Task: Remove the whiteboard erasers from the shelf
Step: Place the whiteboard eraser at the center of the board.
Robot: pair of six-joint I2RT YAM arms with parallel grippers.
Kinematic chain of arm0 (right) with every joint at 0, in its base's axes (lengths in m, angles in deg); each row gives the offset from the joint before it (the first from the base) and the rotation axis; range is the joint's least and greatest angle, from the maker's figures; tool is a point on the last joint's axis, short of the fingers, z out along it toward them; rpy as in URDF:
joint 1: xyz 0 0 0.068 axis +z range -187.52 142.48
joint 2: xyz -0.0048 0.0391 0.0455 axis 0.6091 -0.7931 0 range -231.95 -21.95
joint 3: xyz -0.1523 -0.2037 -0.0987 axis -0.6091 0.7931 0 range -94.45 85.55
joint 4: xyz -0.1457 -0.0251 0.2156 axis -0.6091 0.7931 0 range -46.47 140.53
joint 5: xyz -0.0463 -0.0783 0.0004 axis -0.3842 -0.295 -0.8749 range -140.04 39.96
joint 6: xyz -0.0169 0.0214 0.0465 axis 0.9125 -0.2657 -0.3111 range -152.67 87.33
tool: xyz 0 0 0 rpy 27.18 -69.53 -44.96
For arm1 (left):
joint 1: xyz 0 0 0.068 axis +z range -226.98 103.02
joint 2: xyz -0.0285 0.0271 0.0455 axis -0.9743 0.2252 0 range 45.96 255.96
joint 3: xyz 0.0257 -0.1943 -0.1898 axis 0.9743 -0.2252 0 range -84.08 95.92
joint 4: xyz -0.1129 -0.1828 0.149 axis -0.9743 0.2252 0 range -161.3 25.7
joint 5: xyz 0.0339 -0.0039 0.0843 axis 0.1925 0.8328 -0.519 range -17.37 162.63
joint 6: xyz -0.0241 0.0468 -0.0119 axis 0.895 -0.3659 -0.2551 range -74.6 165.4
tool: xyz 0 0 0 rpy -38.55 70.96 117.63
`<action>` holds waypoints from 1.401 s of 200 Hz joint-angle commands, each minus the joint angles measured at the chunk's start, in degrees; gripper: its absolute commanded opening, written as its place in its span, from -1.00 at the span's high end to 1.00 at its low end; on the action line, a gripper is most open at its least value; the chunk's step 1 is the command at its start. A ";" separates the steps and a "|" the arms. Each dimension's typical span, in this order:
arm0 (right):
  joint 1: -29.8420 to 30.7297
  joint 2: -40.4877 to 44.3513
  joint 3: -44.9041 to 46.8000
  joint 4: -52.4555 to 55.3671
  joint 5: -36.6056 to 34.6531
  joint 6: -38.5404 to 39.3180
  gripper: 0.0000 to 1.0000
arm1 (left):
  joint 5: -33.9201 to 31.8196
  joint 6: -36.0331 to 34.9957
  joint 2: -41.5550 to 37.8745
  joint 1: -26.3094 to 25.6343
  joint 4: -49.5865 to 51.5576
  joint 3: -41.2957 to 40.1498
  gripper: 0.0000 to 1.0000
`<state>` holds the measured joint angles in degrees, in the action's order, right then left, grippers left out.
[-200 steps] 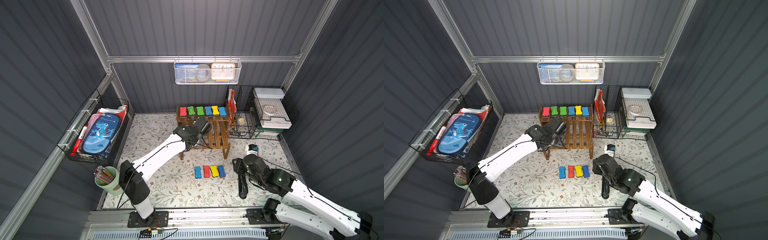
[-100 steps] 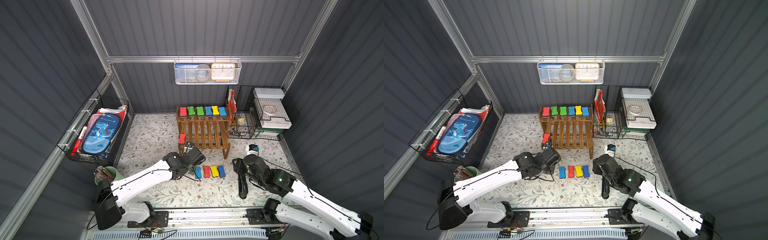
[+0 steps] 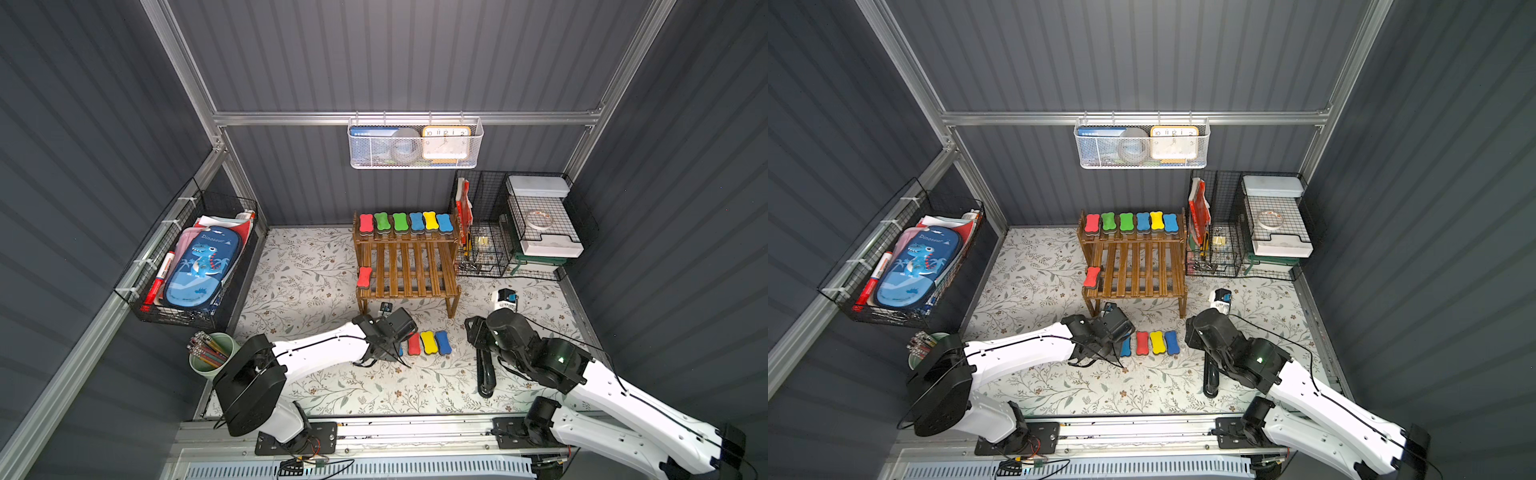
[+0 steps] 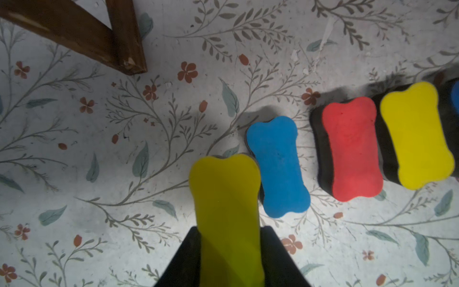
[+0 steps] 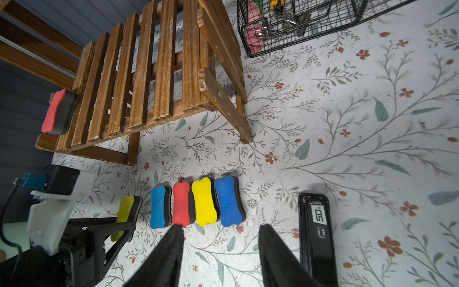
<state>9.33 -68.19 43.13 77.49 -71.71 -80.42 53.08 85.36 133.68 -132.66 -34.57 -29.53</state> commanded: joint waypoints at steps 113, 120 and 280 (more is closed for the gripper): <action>-0.29 1.78 0.55 1.28 -1.13 -0.59 -0.06 | 2.95 -3.59 4.61 5.13 -0.91 0.11 -0.13; -0.28 1.93 0.47 1.34 -1.26 -0.67 -0.07 | 2.87 -3.41 4.25 5.11 -0.45 0.12 -0.17; -0.36 2.09 -1.40 0.76 0.40 0.56 -0.10 | -1.28 -17.91 4.76 12.80 21.09 39.86 -0.67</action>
<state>9.28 -66.55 43.11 77.82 -71.05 -80.18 52.54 72.38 133.98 -121.54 -18.66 7.86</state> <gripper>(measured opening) 0.548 0.840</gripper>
